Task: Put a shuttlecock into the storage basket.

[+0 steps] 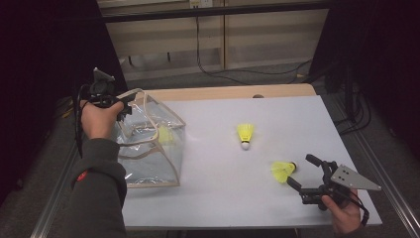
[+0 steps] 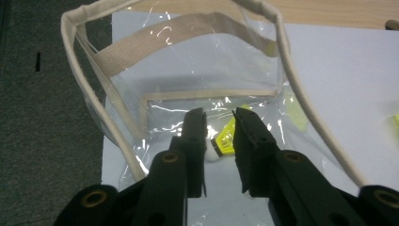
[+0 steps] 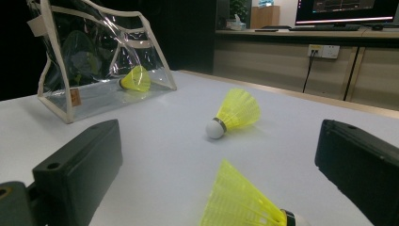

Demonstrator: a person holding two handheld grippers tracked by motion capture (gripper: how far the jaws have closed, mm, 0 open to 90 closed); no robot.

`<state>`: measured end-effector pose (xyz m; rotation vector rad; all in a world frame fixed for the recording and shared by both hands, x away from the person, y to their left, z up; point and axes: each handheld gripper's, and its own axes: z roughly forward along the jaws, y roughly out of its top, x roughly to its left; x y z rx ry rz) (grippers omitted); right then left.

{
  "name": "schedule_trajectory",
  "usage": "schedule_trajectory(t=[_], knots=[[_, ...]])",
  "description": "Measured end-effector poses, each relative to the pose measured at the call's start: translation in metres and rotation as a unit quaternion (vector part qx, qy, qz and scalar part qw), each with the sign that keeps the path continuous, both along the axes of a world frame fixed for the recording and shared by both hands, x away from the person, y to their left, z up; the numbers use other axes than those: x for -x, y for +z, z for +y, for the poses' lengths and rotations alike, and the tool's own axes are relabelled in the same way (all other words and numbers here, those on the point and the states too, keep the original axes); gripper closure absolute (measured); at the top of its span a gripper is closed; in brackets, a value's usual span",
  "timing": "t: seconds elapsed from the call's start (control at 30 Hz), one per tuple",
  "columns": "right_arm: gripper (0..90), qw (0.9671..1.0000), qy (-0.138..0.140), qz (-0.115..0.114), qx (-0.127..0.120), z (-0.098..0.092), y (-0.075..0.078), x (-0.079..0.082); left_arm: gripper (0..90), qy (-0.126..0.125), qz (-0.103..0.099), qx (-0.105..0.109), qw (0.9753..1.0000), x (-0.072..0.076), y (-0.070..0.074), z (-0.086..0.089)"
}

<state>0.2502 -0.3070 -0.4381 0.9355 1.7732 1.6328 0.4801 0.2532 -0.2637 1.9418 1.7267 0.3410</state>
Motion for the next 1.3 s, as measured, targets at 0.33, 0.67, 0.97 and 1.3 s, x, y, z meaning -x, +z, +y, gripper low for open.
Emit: schedule_trajectory(t=[0.33, 0.67, 0.97, 1.3], knots=[[1.0, 1.0000, 0.000, -0.001, 0.002, 0.001, 0.000, 0.000, 64.8, -0.012, -0.010, 0.015, 0.9998, 0.007, 0.016, -0.003], [1.0, 1.0000, -0.001, -0.001, 0.002, 0.000, 0.001, 0.000, 54.0, -0.028, -0.020, 0.040, 0.9986, 0.013, 0.027, -0.011], [1.0, 1.0000, 0.000, -0.001, 0.001, 0.000, 0.001, 0.001, 44.0, -0.052, -0.027, 0.060, 0.9965, 0.018, 0.033, -0.024], [1.0, 1.0000, 0.001, -0.002, 0.001, 0.000, 0.001, 0.000, 29.1, -0.079, -0.036, 0.076, 0.9933, 0.024, 0.044, -0.037]])
